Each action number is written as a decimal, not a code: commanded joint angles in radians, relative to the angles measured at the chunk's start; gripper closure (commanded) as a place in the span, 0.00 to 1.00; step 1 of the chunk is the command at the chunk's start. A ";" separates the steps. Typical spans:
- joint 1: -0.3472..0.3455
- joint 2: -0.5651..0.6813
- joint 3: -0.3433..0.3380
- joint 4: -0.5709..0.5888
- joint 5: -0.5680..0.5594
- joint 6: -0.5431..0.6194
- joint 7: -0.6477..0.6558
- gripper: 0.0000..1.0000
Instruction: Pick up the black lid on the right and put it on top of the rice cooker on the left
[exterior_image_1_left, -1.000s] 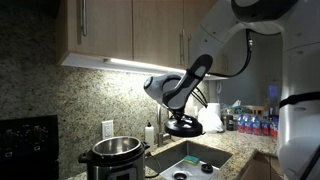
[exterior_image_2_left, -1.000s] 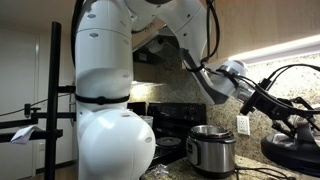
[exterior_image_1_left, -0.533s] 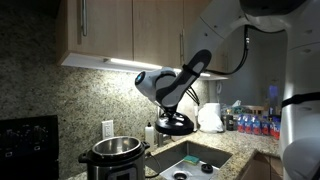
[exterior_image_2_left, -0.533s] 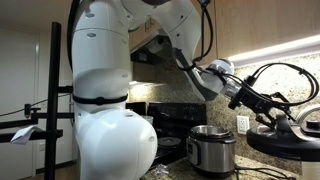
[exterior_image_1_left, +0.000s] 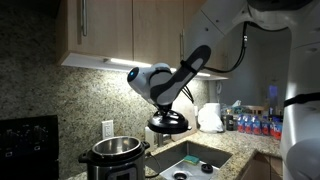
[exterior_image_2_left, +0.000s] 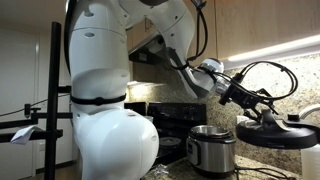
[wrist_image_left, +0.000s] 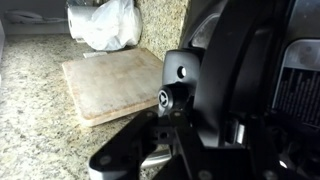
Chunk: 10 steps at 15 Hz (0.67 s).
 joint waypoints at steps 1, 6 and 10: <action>0.021 -0.060 0.018 -0.016 0.029 -0.010 -0.088 0.97; 0.064 -0.047 0.056 -0.028 0.067 -0.002 -0.086 0.97; 0.094 -0.021 0.093 -0.015 0.062 -0.014 -0.080 0.97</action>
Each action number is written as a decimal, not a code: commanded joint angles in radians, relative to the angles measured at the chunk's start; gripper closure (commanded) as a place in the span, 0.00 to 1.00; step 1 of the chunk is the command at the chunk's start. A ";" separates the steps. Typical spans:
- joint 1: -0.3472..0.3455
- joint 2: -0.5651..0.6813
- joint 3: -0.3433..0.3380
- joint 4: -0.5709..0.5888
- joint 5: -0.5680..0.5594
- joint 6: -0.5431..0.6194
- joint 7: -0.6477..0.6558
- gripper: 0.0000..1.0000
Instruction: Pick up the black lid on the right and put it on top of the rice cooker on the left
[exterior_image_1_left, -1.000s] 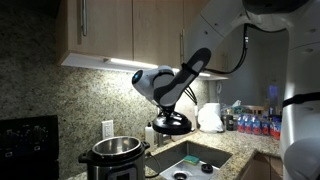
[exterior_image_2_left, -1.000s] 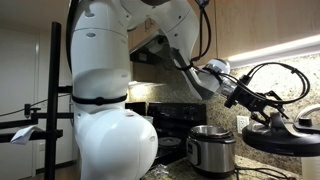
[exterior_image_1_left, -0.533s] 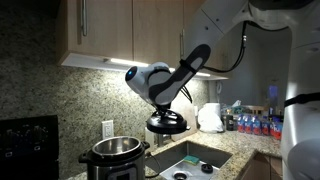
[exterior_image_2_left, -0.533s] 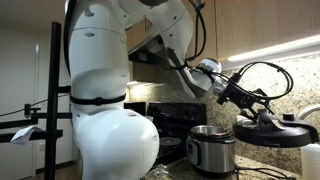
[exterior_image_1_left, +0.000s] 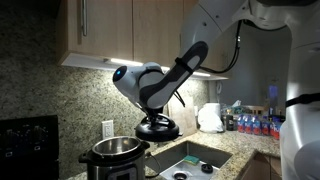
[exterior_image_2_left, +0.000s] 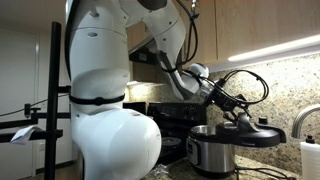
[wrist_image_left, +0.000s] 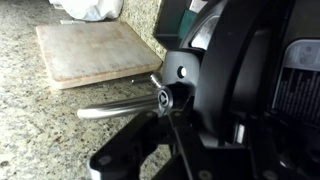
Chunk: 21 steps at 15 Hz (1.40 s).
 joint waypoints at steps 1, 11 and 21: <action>0.020 -0.013 0.030 0.017 -0.006 -0.026 -0.046 0.97; 0.056 0.064 0.074 0.120 -0.031 -0.018 -0.079 0.97; 0.110 0.203 0.111 0.234 -0.071 0.012 -0.140 0.97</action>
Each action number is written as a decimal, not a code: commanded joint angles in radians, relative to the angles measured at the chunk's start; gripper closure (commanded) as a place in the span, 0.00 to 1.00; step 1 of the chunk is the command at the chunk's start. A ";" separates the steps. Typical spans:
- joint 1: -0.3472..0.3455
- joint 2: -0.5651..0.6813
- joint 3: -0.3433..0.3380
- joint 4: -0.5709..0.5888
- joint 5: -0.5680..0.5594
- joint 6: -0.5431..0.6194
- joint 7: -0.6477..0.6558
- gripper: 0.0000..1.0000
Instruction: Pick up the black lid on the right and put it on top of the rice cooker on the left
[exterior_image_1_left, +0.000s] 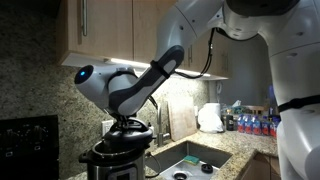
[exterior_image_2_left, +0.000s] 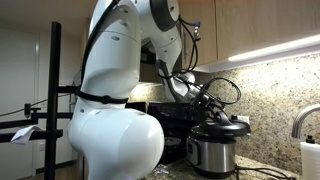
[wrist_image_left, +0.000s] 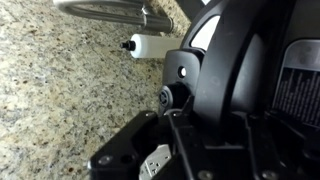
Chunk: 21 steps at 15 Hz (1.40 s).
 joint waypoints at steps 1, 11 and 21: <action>0.017 0.021 0.012 0.044 -0.036 0.013 -0.070 0.97; 0.048 0.010 0.038 0.023 -0.025 0.046 -0.137 0.97; 0.056 -0.023 0.044 -0.041 -0.015 0.034 -0.104 0.97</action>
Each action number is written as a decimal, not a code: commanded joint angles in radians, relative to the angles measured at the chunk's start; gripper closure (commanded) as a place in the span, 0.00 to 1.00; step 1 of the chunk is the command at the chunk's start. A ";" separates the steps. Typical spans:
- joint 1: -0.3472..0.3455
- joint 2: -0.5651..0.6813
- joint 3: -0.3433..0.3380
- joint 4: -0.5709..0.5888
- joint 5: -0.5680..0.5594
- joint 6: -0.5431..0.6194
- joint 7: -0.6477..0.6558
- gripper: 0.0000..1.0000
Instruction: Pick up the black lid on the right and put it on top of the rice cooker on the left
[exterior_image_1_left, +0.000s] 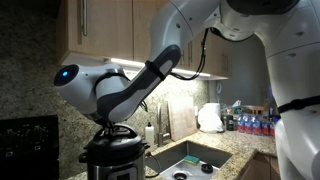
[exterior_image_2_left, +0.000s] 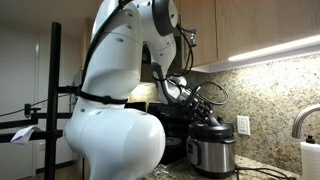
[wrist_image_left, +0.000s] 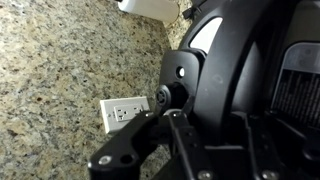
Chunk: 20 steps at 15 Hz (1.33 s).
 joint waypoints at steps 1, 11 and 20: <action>-0.003 -0.050 -0.001 -0.046 -0.004 -0.019 -0.005 0.97; -0.018 -0.074 -0.021 -0.064 0.020 -0.039 0.004 0.98; -0.018 -0.081 -0.022 -0.058 0.044 -0.083 -0.024 0.29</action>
